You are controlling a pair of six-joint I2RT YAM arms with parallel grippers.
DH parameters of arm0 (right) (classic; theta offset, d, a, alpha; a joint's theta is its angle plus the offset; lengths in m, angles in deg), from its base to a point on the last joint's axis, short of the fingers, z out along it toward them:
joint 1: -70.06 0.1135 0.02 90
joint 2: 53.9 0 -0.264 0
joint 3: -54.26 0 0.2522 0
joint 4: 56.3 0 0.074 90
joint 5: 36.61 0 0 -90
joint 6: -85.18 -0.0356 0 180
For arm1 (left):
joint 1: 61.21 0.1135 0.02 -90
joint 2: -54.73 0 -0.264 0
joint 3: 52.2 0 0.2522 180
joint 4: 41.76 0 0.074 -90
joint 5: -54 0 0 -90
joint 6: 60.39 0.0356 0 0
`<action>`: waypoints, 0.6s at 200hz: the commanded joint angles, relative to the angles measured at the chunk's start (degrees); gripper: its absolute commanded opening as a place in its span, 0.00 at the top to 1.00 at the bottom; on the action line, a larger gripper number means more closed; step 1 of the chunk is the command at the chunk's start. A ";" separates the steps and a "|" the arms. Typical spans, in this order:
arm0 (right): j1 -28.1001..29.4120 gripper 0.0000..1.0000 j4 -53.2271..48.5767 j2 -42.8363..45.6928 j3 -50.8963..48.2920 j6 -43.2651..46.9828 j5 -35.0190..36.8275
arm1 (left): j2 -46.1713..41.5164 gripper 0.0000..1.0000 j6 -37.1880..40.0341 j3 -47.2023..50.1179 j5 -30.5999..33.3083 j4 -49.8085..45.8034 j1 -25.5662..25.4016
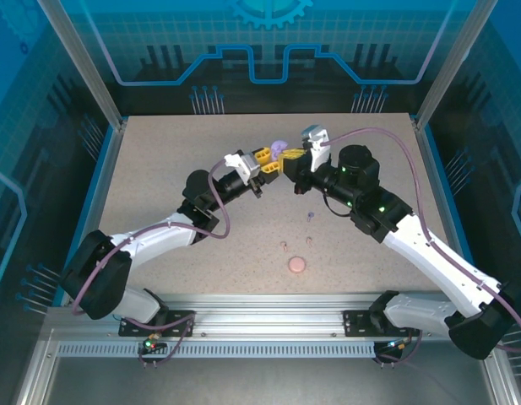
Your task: Insert the wireless bluetooth earbuds into the charging case
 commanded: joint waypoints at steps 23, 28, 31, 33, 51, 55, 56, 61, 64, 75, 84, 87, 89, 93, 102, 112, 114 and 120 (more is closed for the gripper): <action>0.62 0.88 -6.27 -1.09 -0.11 -0.34 -2.15 | -0.58 1.00 -1.25 -2.34 3.05 5.03 0.74; 0.63 0.86 -6.40 -1.26 0.23 -0.43 -2.05 | -0.56 1.00 -1.27 -2.26 2.96 5.03 0.71; 0.72 0.84 -6.45 -1.46 0.42 -0.51 -2.03 | -0.56 1.00 -1.29 -2.30 2.87 4.95 0.67; 0.65 0.82 -6.45 -1.45 0.56 -0.55 -2.03 | -0.56 1.00 -1.29 -2.20 2.87 4.99 0.73; 0.63 0.66 -6.71 -1.85 1.89 -1.34 -1.59 | -0.57 1.00 -1.30 -2.04 2.95 4.56 0.68; 0.63 0.63 -6.79 -1.95 2.24 -1.48 -1.59 | -0.54 1.00 -1.30 -2.06 2.89 4.51 0.75; 0.63 0.62 -6.80 -1.97 2.33 -1.50 -1.54 | -0.55 1.00 -1.30 -2.02 2.92 4.51 0.75; 0.57 0.58 -6.87 -1.98 2.93 -1.76 -1.35 | -0.48 1.00 -1.30 -2.00 3.01 4.42 0.68; 0.56 0.55 -6.89 -2.03 3.25 -1.97 -1.35 | -0.49 1.00 -1.30 -2.04 3.06 4.36 0.68; 0.43 0.52 -7.11 -2.13 4.51 -2.61 -1.73 | -0.39 1.00 -1.34 -1.93 3.00 3.98 0.72; 0.32 0.49 -7.36 -2.07 5.70 -3.20 -2.13 | -0.43 1.00 -1.30 -1.90 3.05 3.82 0.69; 0.34 0.48 -7.45 -2.00 6.02 -3.38 -2.38 | -0.35 1.00 -1.34 -1.90 3.04 3.79 0.68; 0.29 0.46 -7.49 -1.96 6.33 -3.51 -2.55 | -0.31 1.00 -1.31 -1.95 3.04 3.82 0.71; 0.22 0.44 -7.70 -1.93 6.83 -3.69 -2.84 | -0.32 1.00 -1.30 -1.92 3.10 3.72 0.71; 0.18 0.37 -8.37 -1.70 8.17 -4.10 -3.28 | -0.26 1.00 -1.34 -1.82 3.19 3.56 0.70; 0.03 0.31 -8.85 -1.39 9.29 -4.76 -3.72 | -0.13 1.00 -1.47 -1.77 3.18 3.58 0.72; 0.02 0.30 -8.92 -1.30 9.52 -4.91 -3.90 | -0.17 1.00 -1.51 -1.74 3.21 3.59 0.74; -0.14 0.27 -9.28 -1.09 10.23 -5.48 -4.28 | -0.04 1.00 -1.56 -1.74 3.08 3.62 0.67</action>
